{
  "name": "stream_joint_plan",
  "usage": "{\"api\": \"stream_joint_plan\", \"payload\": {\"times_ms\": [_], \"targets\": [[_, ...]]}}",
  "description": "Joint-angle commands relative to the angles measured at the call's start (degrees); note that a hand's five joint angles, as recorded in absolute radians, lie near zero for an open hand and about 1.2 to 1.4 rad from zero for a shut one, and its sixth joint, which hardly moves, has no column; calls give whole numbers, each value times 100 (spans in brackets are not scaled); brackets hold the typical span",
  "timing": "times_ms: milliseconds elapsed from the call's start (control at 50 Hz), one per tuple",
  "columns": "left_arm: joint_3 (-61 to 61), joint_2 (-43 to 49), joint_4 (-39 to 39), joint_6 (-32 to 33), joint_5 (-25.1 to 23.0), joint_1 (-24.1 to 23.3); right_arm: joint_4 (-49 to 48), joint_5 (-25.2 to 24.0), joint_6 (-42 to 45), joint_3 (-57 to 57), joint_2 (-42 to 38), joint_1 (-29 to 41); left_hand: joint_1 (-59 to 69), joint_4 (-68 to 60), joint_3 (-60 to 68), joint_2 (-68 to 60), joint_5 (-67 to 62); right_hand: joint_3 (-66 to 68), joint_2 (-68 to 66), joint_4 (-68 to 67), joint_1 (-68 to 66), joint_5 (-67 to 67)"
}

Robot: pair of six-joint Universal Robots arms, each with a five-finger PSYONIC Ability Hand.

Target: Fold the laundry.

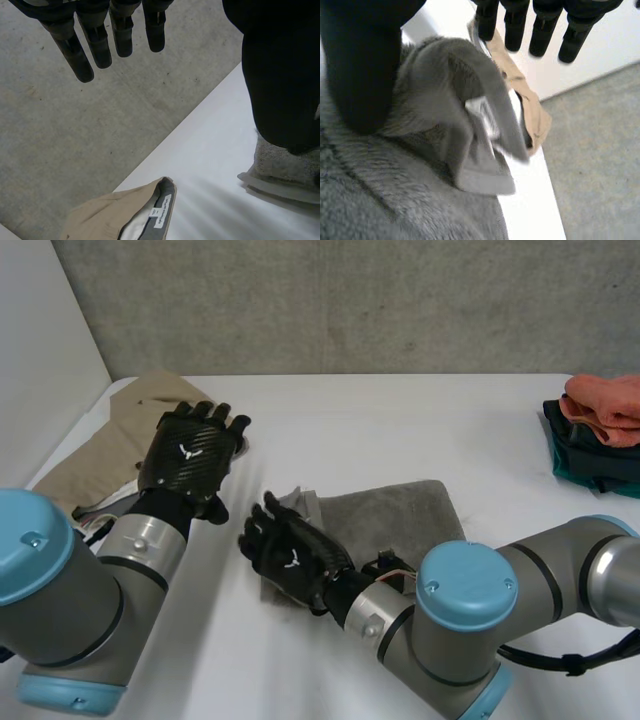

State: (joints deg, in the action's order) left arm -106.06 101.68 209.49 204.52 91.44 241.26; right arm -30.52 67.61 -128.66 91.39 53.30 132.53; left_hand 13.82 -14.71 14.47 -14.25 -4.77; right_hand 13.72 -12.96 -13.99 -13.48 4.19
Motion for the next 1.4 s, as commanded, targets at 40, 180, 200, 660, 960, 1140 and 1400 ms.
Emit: {"api": "stream_joint_plan", "payload": {"times_ms": [40, 180, 200, 660, 960, 1140, 1400], "targets": [[550, 413, 30, 0, 14, -535, 379, 956, -1441, 572, 1331, -929, 295, -207, 230, -252, -200, -372, 296, 399, 348, -419], [902, 835, 30, -44, 6, -940, 1749, 860, -2277, 941, 1570, -2107, 295, -207, 230, -252, -200, -372, 296, 399, 348, -419], [1007, 1019, 30, -78, 14, -1106, 1812, 842, -2269, 976, 1561, -2196, 295, -207, 230, -252, -200, -372, 296, 399, 348, -419], [2160, 2647, -286, 350, 1821, -1381, 1241, 824, -1759, 1706, 1508, -2425, 447, -358, 381, -404, -352, 1434, -1509, -1407, -1458, 1386], [956, 1435, -268, 651, 1808, -1213, 1092, 1850, -1557, 1583, 1236, -2231, 312, -223, 247, -269, -217, 6628, -6704, -6601, -6652, 6581], [182, 195, -295, 651, 1737, -1090, 899, 2380, 287, 1557, 1780, -2197, 245, -156, 180, -202, -150, 6628, -6704, -6601, -6652, 6581], [-20, -219, -295, 651, 1737, -905, 336, 1679, 1361, 537, 964, 211, 144, -56, 79, -101, -49, 6628, -6704, -6601, -6652, 6581]]}}
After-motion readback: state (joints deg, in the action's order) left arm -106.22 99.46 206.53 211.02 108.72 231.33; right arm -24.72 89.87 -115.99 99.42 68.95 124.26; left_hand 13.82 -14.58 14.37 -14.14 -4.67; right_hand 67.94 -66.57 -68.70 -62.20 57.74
